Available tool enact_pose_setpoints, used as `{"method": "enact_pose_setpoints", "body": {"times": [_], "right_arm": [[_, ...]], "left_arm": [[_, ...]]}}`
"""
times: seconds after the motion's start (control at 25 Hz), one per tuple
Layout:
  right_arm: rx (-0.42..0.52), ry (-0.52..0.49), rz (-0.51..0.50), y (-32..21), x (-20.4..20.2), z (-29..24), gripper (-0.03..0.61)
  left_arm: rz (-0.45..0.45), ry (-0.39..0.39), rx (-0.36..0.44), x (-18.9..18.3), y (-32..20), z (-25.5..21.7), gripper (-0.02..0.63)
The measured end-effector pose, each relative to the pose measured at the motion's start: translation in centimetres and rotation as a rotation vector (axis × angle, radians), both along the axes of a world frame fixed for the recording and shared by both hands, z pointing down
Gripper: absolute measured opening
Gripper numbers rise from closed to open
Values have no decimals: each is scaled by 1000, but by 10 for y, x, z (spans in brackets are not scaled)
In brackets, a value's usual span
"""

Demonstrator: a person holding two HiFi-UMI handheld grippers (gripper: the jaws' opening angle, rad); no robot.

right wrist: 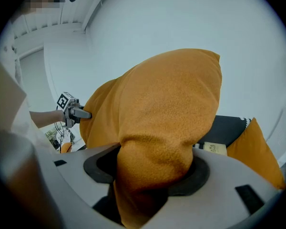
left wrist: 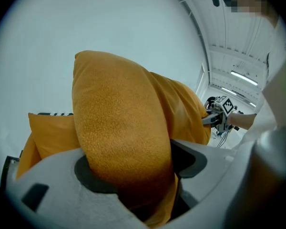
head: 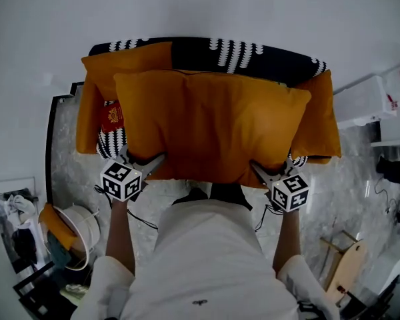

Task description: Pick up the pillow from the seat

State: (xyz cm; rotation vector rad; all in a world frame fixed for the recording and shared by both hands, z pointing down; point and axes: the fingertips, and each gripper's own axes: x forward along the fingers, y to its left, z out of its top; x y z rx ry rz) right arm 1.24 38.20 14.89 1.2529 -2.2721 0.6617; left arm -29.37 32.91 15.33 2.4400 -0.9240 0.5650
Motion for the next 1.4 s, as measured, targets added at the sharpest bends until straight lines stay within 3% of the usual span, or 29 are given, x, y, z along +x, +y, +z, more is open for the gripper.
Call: {"method": "enact_pose_setpoints", "body": {"times": [0.28,0.56,1.4], "right_arm": [[40,18,-1,11,-16,-12,260],[78,28,-6,7,-6,-27,261],[75,61,4,17,5,-28,259]], "left_arm": [[-3,7,28,-15,10,-9,331],[-15,8,63,-3,9,-24,342],[8,-2,58,10,15,-27,344]]}}
